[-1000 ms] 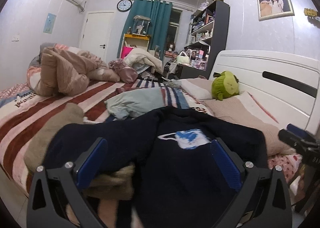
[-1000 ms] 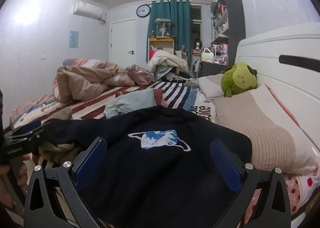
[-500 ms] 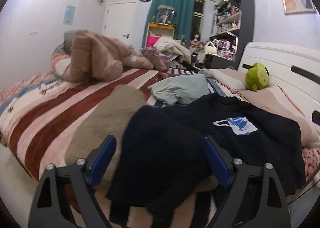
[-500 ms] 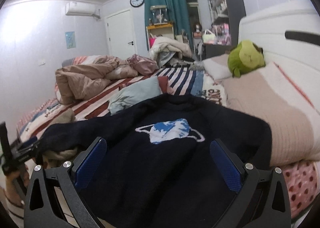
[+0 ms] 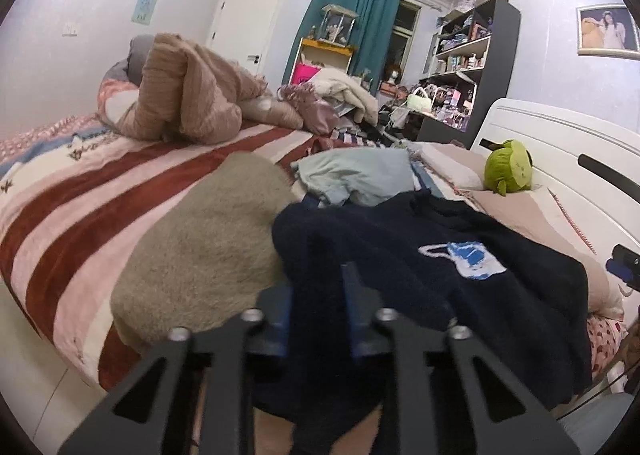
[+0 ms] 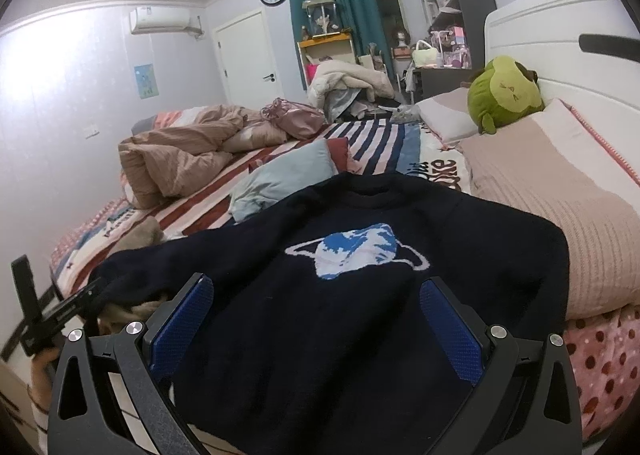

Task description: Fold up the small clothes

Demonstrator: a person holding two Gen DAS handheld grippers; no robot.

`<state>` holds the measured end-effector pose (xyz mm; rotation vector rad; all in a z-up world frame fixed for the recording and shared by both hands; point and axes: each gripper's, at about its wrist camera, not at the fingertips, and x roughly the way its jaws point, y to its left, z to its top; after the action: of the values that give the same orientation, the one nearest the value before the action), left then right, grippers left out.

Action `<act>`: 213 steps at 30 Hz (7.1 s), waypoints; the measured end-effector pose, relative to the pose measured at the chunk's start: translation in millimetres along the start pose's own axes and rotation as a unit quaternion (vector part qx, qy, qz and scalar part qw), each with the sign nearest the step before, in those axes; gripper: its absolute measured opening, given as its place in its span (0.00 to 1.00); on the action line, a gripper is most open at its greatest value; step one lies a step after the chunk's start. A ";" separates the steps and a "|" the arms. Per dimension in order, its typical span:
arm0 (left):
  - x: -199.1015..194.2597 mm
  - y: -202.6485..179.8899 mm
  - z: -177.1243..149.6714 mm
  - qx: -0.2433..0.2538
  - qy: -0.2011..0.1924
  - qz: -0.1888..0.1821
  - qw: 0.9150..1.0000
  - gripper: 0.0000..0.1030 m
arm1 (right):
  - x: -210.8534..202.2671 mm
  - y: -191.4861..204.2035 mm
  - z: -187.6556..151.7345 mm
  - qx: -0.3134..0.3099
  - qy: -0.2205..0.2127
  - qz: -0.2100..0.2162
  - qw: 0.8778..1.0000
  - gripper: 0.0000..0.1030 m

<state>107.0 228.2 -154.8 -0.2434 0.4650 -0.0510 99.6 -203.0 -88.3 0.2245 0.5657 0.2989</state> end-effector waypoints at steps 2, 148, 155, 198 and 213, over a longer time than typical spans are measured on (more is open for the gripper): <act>-5.1 -7.8 7.6 0.008 -0.002 -0.008 1.000 0.12 | -1.0 -2.8 -0.7 0.008 -0.002 0.009 1.000 1.00; 15.1 -194.2 -1.1 0.077 0.062 -0.192 0.976 0.71 | -92.8 -207.8 -78.8 0.032 0.045 -0.189 0.980 0.07; 1.6 -162.1 9.2 0.058 0.025 -0.182 0.981 0.71 | -92.2 -140.4 11.5 -0.008 -0.030 -0.088 0.996 0.07; 53.9 -75.7 -82.4 0.008 0.202 -0.153 0.967 0.78 | 4.6 -127.3 -81.3 0.002 0.169 0.064 0.984 1.00; 93.8 -104.8 -89.4 -0.037 0.210 -0.173 0.962 0.30 | 27.0 -116.7 -111.8 -0.002 0.179 0.104 0.978 0.70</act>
<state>151.2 97.1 -247.7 -0.3888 0.8445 -0.4350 84.3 -288.6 -227.1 0.2279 0.8992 0.5502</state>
